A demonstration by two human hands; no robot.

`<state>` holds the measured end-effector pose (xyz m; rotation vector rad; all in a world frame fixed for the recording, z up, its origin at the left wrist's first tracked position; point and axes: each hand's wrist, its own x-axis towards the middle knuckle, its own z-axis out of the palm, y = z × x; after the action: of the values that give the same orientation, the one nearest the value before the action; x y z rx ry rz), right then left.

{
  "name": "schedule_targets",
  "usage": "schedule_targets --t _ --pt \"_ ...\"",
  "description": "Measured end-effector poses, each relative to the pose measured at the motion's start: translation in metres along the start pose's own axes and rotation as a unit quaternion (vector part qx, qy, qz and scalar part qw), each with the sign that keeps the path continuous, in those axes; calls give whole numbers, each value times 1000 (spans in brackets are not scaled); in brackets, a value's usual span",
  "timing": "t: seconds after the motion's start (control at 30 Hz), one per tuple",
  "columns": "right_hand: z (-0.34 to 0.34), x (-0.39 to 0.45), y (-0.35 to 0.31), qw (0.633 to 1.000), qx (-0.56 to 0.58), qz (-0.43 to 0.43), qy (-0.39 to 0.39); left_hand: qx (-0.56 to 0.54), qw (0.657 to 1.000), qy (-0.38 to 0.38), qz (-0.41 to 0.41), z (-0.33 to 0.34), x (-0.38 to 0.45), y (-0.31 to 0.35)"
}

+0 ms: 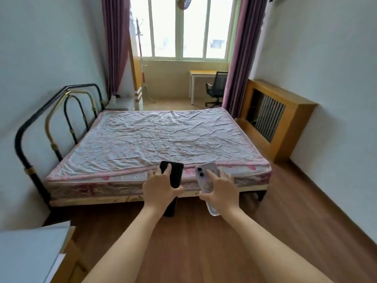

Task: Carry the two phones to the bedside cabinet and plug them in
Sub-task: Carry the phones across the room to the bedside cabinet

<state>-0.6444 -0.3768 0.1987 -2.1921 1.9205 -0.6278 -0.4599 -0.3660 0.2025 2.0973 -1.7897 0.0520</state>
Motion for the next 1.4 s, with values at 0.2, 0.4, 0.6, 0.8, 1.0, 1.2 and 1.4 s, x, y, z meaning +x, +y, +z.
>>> schedule_targets --t 0.2,0.4,0.6,0.8,1.0,1.2,1.4 --pt "-69 -15 152 993 -45 98 40 -32 993 -50 97 56 3 165" --pt "-124 -33 269 977 -71 184 75 -49 976 -85 193 88 3 304" --pt "-158 -27 362 957 -77 259 106 -63 955 -100 272 132 25 415" --pt "-172 6 446 937 -82 318 123 -89 935 -103 327 179 65 512" --pt "-190 48 517 918 -78 365 134 -104 912 -116 379 219 111 602" --pt "-204 97 600 910 -74 385 132 -114 901 -127 400 264 153 685" --pt "-217 177 699 929 -66 345 116 -102 917 -122 366 323 207 769"
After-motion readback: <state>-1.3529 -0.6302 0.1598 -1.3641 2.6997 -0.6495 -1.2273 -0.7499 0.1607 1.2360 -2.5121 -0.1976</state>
